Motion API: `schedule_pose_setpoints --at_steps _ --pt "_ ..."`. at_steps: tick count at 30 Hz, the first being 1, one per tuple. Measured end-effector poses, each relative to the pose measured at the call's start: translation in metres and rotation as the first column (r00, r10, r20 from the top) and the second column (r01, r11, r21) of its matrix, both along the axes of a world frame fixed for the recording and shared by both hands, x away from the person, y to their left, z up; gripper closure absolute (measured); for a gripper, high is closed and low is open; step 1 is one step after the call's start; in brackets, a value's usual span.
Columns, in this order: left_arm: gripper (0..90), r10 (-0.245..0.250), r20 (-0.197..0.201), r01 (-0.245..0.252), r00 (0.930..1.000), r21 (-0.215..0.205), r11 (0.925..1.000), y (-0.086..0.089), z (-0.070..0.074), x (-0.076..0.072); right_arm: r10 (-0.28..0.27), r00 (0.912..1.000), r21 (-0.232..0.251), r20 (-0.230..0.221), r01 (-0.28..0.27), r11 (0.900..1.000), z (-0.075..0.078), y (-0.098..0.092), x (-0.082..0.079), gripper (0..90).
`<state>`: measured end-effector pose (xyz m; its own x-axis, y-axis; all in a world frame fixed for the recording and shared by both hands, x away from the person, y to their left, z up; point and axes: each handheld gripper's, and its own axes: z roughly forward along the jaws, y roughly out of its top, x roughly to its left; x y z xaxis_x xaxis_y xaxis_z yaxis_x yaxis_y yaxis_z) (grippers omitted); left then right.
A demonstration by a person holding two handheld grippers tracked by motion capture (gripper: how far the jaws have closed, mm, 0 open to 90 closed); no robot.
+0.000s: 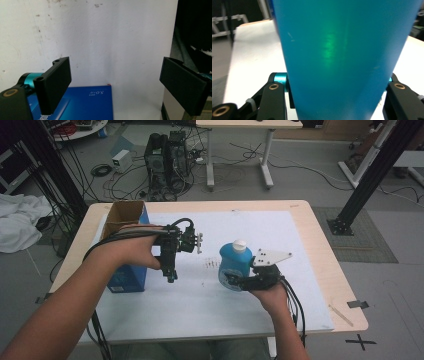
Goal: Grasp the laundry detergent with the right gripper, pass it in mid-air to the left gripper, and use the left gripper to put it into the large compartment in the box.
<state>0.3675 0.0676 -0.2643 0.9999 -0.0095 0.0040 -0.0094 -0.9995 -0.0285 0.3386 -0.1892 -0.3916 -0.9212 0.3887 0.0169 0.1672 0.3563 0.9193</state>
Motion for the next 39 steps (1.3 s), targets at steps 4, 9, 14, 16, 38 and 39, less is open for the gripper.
schedule_pose_setpoints --at_steps 4,9,14,16,38,39 --pt "10.4 -0.001 0.003 0.001 1.0000 -0.002 1.0000 -0.002 0.000 0.000 0.059 0.9982 0.001 0.009 -0.059 0.998 0.000 0.011 0.002 44.2" --pt "10.4 -0.005 0.002 0.005 1.0000 -0.002 1.0000 -0.004 0.002 -0.001 0.130 0.9915 0.007 0.006 -0.130 0.991 -0.001 0.022 0.006 44.2" --pt "10.4 -0.007 0.004 0.007 1.0000 -0.001 1.0000 -0.007 0.002 -0.004 0.186 0.9824 0.015 -0.015 -0.186 0.982 -0.005 0.039 0.008 44.2" --pt "10.4 0.008 -0.004 -0.008 1.0000 -0.001 1.0000 -0.007 0.003 -0.005 0.216 0.9765 0.013 0.010 -0.216 0.976 -0.006 0.045 0.012 44.2" --pt "10.4 -0.005 -0.002 0.005 1.0000 -0.007 1.0000 -0.016 0.004 -0.011 0.343 0.9391 0.022 -0.016 -0.343 0.939 -0.012 0.097 0.014 44.2" --pt "10.4 -0.005 0.000 0.005 1.0000 -0.007 1.0000 -0.017 0.005 -0.011 0.351 0.9362 0.016 -0.010 -0.351 0.936 -0.012 0.098 0.014 44.2"
